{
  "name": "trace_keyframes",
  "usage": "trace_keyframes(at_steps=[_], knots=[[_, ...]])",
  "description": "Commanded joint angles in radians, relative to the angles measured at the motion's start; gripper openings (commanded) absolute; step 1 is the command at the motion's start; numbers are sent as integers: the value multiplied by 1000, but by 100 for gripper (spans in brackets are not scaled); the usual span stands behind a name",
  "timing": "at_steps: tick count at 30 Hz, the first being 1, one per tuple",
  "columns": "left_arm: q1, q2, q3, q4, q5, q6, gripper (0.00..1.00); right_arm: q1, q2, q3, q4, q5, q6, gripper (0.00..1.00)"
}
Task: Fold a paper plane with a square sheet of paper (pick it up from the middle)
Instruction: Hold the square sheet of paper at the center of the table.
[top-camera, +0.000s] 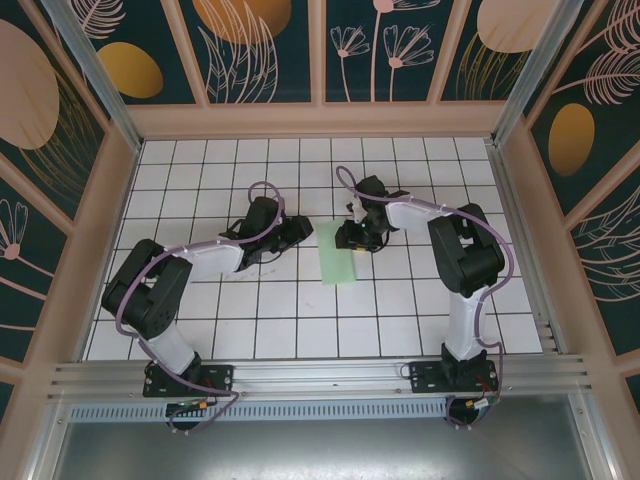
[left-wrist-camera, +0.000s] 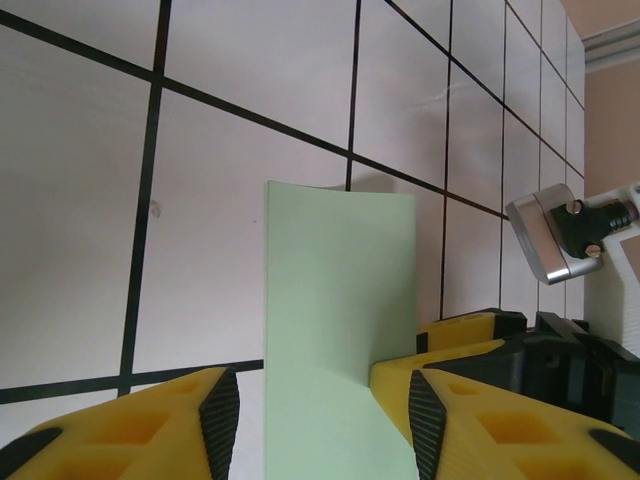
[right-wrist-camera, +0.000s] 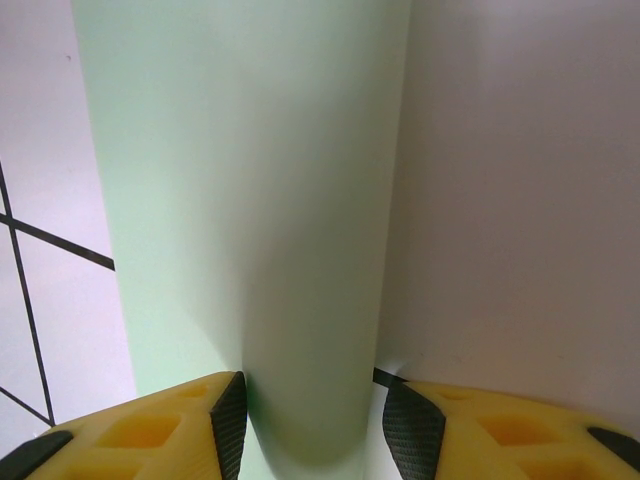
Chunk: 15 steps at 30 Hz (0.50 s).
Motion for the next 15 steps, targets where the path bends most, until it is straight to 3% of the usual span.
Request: trace_keyframes(at_steps=[1,15], knots=[[-1,11,11,-10,-28,5,50,-18,215,-79,50,311,-47,50],[-2,52,16,31,36,5,50,-12,233,-67,46,312,-49,49]])
